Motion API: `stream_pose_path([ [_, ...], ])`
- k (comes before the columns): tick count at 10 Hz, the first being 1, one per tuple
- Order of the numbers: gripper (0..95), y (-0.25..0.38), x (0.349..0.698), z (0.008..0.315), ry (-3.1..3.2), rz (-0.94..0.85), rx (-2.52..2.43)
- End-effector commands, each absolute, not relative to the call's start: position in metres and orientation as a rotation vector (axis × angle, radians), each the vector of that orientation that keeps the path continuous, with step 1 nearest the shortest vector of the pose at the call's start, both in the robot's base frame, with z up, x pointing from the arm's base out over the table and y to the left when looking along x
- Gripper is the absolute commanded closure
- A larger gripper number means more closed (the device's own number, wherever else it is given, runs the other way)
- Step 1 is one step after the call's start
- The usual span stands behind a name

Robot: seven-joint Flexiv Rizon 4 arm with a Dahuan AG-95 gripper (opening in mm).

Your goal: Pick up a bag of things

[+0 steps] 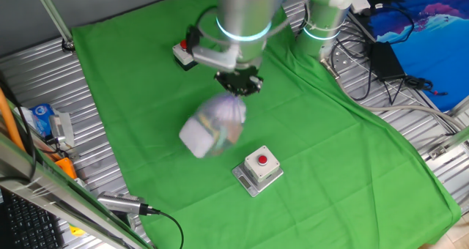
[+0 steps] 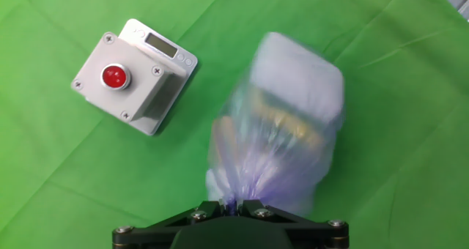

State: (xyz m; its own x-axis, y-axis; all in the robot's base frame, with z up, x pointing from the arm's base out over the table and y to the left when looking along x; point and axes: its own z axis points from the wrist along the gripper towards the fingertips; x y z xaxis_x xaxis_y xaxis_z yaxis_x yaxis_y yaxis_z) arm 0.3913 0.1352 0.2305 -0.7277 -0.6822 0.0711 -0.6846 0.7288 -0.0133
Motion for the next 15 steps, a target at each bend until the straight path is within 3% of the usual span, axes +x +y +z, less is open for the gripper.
stream_pose_path([
  [1,95.0,0.131,0.39,0.24,-2.857,0.042,1.134],
  [15,95.0,0.148,0.38,0.315,-2.819,-0.025,1.184],
])
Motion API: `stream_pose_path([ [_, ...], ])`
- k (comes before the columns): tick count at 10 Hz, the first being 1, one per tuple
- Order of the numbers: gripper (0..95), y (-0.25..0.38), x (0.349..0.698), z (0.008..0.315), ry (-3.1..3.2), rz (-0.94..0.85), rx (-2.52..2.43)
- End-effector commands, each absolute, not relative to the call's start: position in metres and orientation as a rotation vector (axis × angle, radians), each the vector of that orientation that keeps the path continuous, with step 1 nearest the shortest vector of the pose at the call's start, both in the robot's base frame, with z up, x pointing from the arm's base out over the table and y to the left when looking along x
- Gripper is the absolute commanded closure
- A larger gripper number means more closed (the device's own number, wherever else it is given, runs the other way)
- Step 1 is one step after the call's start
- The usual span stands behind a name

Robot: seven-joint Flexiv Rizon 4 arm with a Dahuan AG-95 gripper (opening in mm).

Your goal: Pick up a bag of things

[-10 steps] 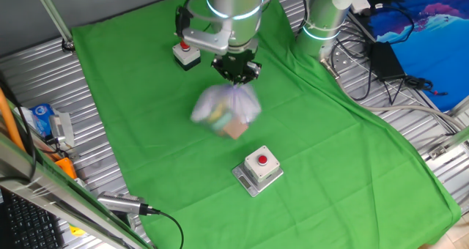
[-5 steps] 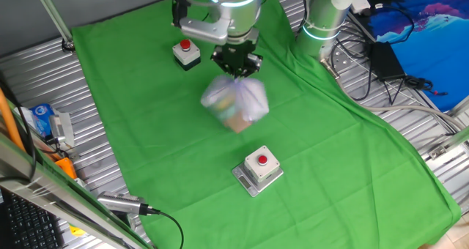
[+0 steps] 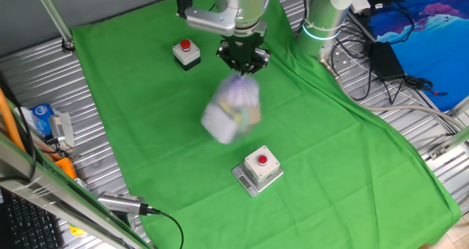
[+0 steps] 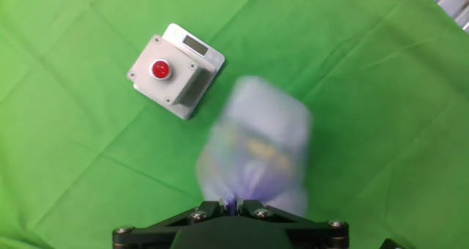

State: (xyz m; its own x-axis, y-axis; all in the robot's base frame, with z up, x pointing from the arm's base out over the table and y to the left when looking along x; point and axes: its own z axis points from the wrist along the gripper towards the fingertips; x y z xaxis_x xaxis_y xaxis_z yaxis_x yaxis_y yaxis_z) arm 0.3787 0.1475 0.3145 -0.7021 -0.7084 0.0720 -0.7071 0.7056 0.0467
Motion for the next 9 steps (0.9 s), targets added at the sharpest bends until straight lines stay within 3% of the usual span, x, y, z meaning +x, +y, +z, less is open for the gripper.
stream_pose_path([
  [1,95.0,0.15,0.382,0.317,-2.813,-0.027,1.199],
  [9,95.0,0.162,0.394,0.332,-2.815,-0.057,1.226],
])
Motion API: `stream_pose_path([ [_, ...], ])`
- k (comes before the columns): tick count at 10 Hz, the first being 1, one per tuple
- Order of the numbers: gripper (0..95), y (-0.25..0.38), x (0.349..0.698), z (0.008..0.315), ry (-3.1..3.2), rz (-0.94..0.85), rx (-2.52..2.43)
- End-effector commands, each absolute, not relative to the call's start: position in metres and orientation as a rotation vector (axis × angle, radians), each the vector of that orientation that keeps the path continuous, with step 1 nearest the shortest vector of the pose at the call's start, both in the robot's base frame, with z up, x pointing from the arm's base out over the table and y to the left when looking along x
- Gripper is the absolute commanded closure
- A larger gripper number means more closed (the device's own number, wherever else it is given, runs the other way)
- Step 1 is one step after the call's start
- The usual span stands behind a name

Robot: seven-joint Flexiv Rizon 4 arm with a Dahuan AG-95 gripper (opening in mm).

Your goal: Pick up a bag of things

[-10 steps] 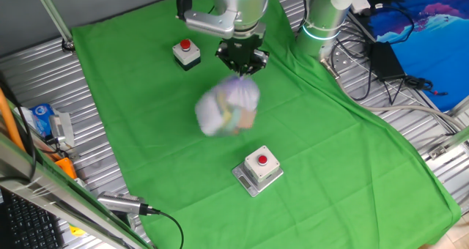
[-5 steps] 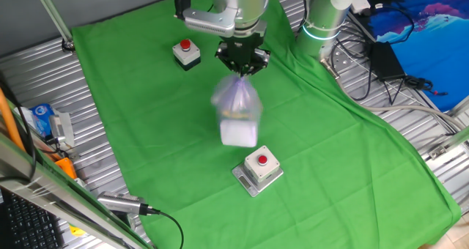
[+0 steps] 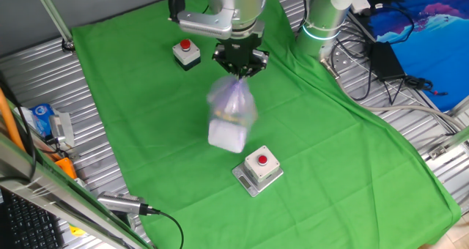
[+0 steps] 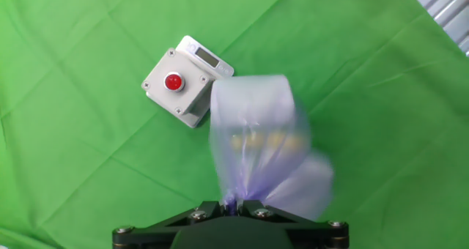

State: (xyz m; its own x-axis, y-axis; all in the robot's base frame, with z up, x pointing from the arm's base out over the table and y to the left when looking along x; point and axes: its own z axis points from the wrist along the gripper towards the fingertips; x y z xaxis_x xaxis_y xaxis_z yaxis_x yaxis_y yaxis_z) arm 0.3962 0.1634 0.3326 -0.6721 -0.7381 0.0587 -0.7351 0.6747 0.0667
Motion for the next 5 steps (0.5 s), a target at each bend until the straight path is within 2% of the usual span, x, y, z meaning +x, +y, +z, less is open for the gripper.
stream_pose_path([
  [1,95.0,0.1624,0.3942,0.3317,-2.828,-0.057,1.212],
  [5,95.0,0.1624,0.3942,0.3317,-2.85,-0.012,1.172],
])
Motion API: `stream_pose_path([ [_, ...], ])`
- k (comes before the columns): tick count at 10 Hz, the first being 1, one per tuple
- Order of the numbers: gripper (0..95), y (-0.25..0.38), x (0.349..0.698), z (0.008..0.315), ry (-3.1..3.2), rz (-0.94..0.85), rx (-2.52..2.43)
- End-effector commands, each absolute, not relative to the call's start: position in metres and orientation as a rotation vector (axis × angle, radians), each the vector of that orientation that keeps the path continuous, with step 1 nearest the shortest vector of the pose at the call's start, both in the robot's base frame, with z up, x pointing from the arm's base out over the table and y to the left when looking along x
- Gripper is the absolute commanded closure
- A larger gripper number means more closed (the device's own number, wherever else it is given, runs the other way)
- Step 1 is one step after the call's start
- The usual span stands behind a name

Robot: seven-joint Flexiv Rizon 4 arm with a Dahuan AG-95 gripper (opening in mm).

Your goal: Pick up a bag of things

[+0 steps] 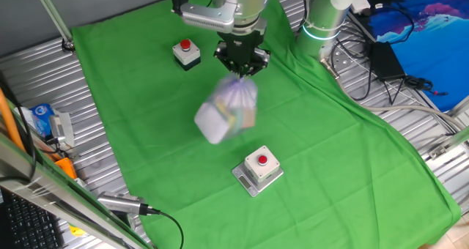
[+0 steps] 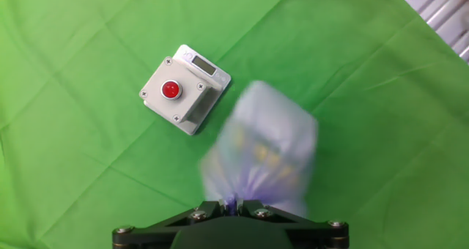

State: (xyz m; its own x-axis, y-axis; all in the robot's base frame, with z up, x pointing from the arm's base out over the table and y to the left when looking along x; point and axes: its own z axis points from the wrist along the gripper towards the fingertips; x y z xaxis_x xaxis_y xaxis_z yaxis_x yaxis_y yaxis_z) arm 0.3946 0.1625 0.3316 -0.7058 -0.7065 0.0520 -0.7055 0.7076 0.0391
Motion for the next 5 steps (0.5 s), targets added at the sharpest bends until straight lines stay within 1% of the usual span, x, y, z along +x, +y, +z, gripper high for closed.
stream_pose_path([
  [1,95.0,0.1624,0.3942,0.3317,-2.86,-0.009,1.157],
  [5,95.0,0.1624,0.3942,0.3317,-2.91,0.003,1.132],
])
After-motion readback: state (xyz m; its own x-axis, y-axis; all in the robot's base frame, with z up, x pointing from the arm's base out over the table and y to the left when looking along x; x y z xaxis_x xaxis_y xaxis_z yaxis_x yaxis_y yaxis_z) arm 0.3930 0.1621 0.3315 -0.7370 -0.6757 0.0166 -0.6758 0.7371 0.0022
